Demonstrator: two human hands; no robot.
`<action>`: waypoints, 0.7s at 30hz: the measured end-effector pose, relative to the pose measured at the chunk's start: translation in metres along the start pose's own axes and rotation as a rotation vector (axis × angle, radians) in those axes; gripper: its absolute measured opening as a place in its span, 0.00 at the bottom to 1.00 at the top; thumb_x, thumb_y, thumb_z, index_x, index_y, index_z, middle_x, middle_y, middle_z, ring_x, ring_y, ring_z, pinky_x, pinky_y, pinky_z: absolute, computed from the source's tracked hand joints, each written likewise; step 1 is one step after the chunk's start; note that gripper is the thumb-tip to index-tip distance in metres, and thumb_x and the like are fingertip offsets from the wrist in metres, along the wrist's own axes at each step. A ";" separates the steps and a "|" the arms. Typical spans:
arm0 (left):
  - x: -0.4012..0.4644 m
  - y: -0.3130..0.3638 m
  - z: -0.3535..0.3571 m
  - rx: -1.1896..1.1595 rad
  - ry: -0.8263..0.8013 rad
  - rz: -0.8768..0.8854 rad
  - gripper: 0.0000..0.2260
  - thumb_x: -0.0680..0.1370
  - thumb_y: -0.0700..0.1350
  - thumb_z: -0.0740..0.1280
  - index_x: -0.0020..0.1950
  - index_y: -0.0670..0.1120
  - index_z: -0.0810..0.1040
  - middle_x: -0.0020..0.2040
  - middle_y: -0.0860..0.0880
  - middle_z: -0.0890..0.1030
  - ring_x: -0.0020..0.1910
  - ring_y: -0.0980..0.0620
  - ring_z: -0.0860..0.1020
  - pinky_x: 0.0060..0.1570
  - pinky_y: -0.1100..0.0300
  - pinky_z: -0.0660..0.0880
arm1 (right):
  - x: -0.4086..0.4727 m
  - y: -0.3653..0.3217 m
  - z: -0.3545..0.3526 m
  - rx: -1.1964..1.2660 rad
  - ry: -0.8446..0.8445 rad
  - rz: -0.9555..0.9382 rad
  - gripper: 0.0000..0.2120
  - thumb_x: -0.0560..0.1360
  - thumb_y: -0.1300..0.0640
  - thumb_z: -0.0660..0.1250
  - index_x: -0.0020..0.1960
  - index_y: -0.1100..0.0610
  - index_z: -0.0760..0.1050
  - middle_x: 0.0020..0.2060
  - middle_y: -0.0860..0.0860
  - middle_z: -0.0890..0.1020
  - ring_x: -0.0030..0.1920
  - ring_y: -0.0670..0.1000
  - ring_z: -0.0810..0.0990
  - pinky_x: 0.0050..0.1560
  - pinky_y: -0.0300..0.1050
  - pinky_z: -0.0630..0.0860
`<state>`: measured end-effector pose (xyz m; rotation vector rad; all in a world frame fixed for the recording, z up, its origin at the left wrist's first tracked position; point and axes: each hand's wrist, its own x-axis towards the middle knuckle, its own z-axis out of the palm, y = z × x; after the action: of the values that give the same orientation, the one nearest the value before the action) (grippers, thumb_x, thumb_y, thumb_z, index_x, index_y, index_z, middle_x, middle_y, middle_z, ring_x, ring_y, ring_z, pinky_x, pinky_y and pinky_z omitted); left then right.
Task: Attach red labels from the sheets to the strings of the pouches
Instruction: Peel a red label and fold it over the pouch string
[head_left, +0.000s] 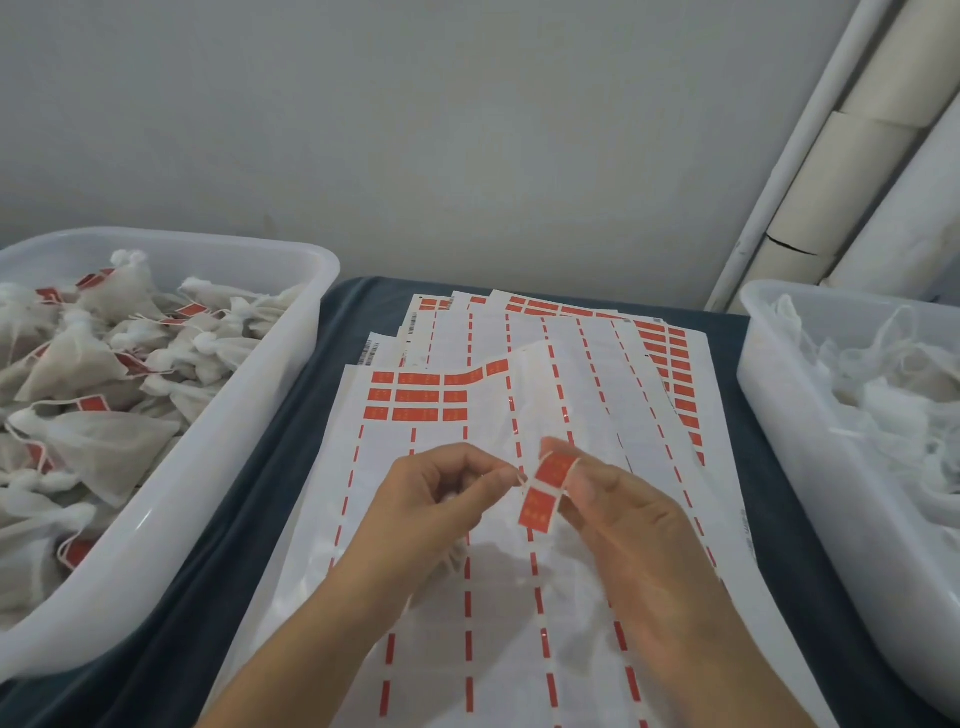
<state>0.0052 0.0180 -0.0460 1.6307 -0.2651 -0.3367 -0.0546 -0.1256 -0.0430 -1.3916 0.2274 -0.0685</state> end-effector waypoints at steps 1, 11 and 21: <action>0.000 0.000 0.000 -0.004 0.008 0.002 0.13 0.59 0.58 0.67 0.35 0.53 0.83 0.32 0.54 0.81 0.29 0.62 0.75 0.29 0.72 0.69 | 0.001 0.002 0.000 -0.006 -0.007 0.005 0.14 0.59 0.48 0.68 0.43 0.51 0.83 0.47 0.47 0.85 0.50 0.46 0.83 0.50 0.39 0.78; -0.003 0.002 0.002 0.007 -0.001 0.042 0.14 0.55 0.63 0.65 0.34 0.61 0.82 0.33 0.54 0.82 0.33 0.55 0.78 0.32 0.72 0.74 | 0.001 0.013 0.007 0.109 0.037 -0.025 0.10 0.60 0.51 0.71 0.40 0.49 0.84 0.40 0.51 0.85 0.44 0.51 0.84 0.40 0.35 0.78; -0.003 0.002 0.001 -0.002 -0.077 -0.002 0.06 0.63 0.54 0.68 0.36 0.56 0.83 0.26 0.53 0.77 0.24 0.59 0.72 0.29 0.71 0.71 | 0.002 0.008 0.000 -0.111 0.206 -0.115 0.13 0.61 0.48 0.69 0.43 0.51 0.81 0.37 0.45 0.85 0.41 0.45 0.84 0.37 0.28 0.75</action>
<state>0.0022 0.0183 -0.0436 1.6179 -0.3212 -0.4020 -0.0536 -0.1241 -0.0507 -1.5082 0.3260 -0.2996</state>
